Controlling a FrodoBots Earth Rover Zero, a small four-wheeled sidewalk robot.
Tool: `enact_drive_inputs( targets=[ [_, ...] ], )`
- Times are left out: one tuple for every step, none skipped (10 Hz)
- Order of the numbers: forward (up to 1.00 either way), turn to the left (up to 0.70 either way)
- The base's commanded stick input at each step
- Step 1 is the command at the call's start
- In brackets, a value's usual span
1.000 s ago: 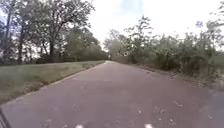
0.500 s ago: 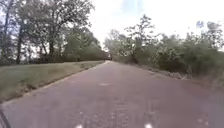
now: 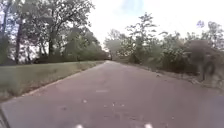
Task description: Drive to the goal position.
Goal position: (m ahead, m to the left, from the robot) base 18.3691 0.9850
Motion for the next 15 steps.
enact_drive_inputs(
  targets=[
    [1.0, 0.15],
    [1.0, 0.0],
    [1.0, 0.0],
    [1.0, 0.0],
    [1.0, 0.0],
    [1.0, 0.0],
    [1.0, 0.0],
    [1.0, 0.0],
    [1.0, 0.0],
    [1.0, 0.0],
    [1.0, 0.0],
    [1.0, 0.0],
    [1.0, 0.0],
    [1.0, 0.0],
    [1.0, 0.0]
  ],
)
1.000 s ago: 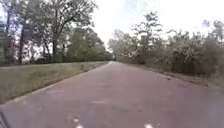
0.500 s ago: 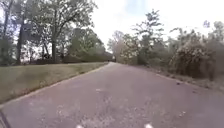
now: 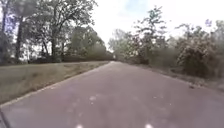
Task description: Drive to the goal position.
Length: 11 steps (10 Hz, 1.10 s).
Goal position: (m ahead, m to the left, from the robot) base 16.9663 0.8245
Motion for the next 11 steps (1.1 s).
enact_drive_inputs(
  targets=[
    [1.0, 0.0],
    [1.0, 0.0],
    [1.0, 0.0],
    [1.0, 0.0],
    [1.0, 0.0],
    [1.0, 0.0],
    [1.0, 0.0],
    [1.0, 0.0],
    [1.0, 0.0],
    [1.0, 0.0],
    [1.0, 0.0]
  ],
)
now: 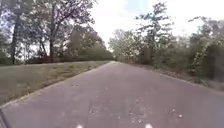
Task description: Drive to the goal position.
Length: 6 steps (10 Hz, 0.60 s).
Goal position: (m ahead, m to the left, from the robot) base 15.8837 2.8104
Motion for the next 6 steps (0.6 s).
enact_drive_inputs(
  targets=[
    [1.0, 0.0],
    [1.0, 0.0],
    [1.0, 0.0],
    [1.0, 0.0],
    [1.0, 0.0],
    [1.0, 0.0]
  ],
)
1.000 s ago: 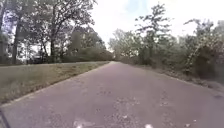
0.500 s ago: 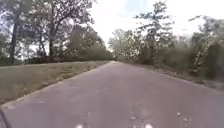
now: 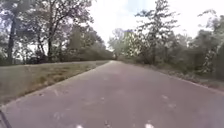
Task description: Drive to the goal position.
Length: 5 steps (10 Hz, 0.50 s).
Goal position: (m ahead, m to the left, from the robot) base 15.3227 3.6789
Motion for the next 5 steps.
enact_drive_inputs(
  targets=[
    [1.0, 0.0],
    [1.0, 0.0],
    [1.0, 0.0],
    [1.0, 0.0],
    [1.0, 0.0]
  ],
)
